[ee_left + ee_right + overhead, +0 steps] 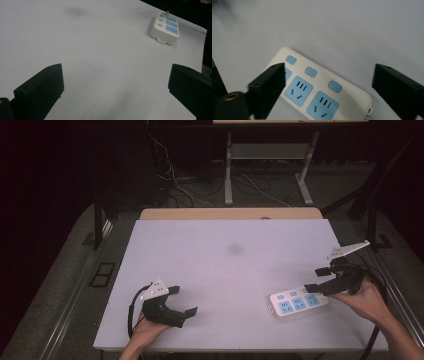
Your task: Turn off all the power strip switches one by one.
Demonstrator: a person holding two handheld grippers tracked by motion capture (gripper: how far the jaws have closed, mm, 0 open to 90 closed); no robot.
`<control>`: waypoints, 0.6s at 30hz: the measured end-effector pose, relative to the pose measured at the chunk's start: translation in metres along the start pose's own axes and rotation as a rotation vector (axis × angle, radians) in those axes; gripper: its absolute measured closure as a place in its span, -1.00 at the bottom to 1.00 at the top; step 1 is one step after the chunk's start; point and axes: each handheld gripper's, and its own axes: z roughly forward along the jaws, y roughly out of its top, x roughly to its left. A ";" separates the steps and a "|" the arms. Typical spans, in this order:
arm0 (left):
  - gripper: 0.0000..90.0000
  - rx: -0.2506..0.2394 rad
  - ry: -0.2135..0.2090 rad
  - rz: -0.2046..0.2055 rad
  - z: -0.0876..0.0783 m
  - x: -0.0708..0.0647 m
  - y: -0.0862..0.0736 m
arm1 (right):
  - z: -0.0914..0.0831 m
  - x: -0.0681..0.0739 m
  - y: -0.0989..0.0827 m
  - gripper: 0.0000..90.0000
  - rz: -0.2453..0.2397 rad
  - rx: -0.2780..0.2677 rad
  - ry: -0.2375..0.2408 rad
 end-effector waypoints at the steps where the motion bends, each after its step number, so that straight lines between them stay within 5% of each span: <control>1: -1.00 0.000 0.001 0.000 0.000 0.000 0.000 | 0.000 0.000 0.000 -0.61 0.000 0.000 0.000; 2: -1.00 0.000 0.001 0.000 0.000 0.000 0.000 | 0.002 0.000 0.000 -0.35 -0.003 0.011 0.003; 7: -1.00 -0.008 0.009 -0.004 0.000 0.000 0.000 | 0.006 -0.003 0.000 0.04 0.004 0.028 -0.018; 9: -1.00 -0.007 0.009 -0.002 0.000 0.001 0.000 | 0.007 -0.005 -0.001 0.39 0.004 0.023 -0.017; 18: -1.00 -0.001 0.006 -0.001 0.001 0.001 0.000 | 0.011 -0.010 -0.006 1.00 -0.001 0.040 -0.001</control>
